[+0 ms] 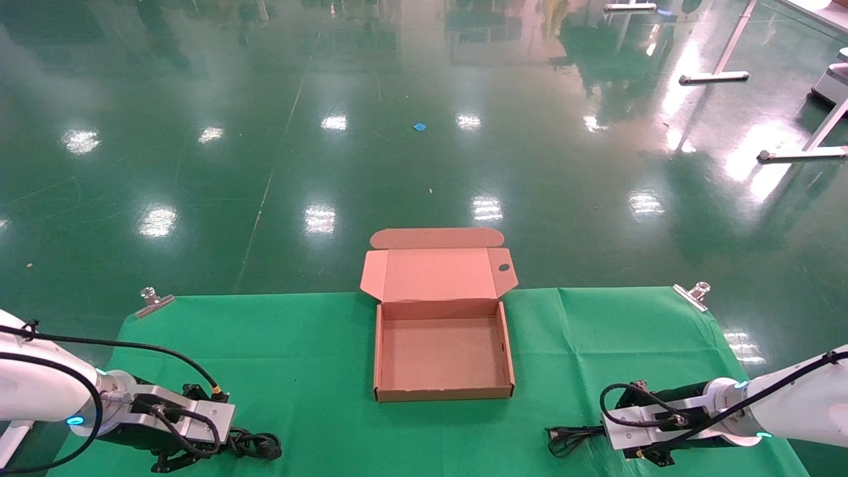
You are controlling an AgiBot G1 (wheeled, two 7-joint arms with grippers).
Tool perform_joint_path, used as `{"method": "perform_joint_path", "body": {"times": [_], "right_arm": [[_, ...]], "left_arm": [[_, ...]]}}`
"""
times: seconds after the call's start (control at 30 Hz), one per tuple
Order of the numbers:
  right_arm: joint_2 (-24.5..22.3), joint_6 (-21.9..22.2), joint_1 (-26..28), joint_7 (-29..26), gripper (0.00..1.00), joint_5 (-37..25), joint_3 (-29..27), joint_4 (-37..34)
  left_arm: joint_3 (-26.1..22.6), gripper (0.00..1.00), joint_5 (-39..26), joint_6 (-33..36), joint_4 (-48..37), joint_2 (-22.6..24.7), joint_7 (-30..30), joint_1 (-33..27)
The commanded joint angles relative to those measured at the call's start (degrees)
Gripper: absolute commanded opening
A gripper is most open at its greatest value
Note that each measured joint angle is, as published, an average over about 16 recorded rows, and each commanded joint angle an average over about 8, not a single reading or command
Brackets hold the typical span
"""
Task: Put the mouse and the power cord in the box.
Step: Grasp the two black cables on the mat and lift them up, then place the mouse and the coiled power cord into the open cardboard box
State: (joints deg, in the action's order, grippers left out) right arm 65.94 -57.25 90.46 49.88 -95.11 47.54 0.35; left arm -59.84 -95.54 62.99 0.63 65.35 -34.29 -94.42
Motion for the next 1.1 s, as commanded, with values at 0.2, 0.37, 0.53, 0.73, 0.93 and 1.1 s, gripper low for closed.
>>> {"method": "perform_joint_path", "body": {"times": [0.2, 0.37, 0.53, 0.73, 0.93, 1.1], "right_arm": [[-1.48, -1.59, 1.39, 0.18, 0.00, 0.77, -0.54, 0.31], [-4.41, -5.05, 4.99, 0.28, 0.00, 2.23, -1.57, 1.40], [-7.07, -9.05, 10.29, -0.42, 0.00, 3.27, -2.32, 3.82], [-7.16, -12.63, 15.85, -3.28, 0.00, 4.95, -3.48, 8.58], [-1.58, -10.22, 17.12, -6.67, 0.00, 6.46, -4.46, 13.22], [4.89, -4.99, 15.62, -7.60, 0.00, 6.20, -4.26, 13.60]], "left_arm": [[1.93, 0.00, 2.78, 6.82, -0.95, -2.58, 0.84, -2.08], [5.00, 0.00, 7.15, 16.67, -1.89, -6.60, 1.83, -6.50], [8.95, 0.00, 12.61, 24.89, -4.56, -9.59, 6.08, -11.12], [14.15, 0.00, 18.33, 28.52, -7.26, -9.11, 13.03, -14.46], [18.78, 0.00, 22.53, 27.76, -7.34, -6.24, 19.39, -16.92], [21.22, 0.00, 25.46, 25.77, -6.44, -4.13, 21.66, -19.05]]}}
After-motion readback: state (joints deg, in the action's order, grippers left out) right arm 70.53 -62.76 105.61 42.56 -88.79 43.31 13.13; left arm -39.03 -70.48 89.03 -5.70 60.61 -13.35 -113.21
